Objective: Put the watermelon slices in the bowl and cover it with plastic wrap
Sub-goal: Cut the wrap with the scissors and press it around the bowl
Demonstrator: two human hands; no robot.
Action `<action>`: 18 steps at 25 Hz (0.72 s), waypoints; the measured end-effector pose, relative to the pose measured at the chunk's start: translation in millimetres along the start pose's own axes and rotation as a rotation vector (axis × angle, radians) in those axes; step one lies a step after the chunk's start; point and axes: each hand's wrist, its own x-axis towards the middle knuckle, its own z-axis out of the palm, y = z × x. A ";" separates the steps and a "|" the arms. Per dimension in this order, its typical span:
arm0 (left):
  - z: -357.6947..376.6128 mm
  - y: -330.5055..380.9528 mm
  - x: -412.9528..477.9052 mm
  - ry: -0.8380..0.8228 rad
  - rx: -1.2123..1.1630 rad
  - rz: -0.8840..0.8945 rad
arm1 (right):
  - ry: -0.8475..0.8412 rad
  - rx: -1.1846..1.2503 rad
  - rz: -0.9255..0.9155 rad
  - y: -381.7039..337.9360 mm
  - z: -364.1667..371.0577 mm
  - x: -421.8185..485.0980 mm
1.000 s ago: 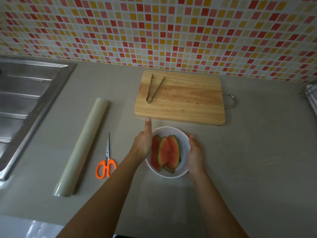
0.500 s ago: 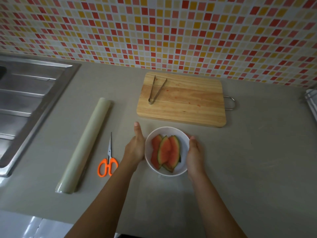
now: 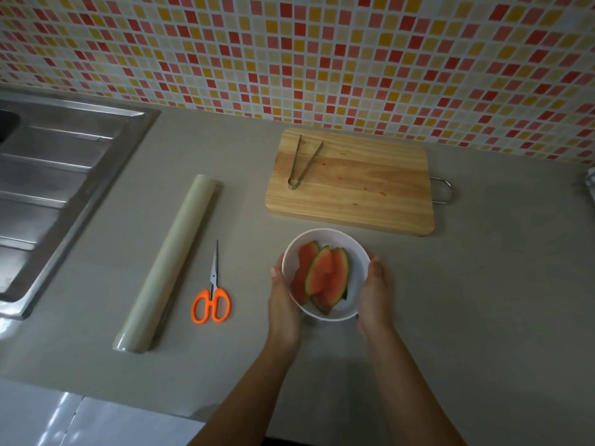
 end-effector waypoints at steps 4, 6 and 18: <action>0.2 2.0 13.0 0.245 0.158 -0.166 | 0.036 -0.016 0.020 -1.4 6.0 -5.2; 1.7 4.9 13.7 0.302 0.204 -0.164 | 0.023 -0.010 0.029 -1.0 5.9 -6.1; -10.8 22.0 36.0 0.426 0.649 0.083 | -0.138 -0.127 -0.135 -12.1 -10.2 -9.0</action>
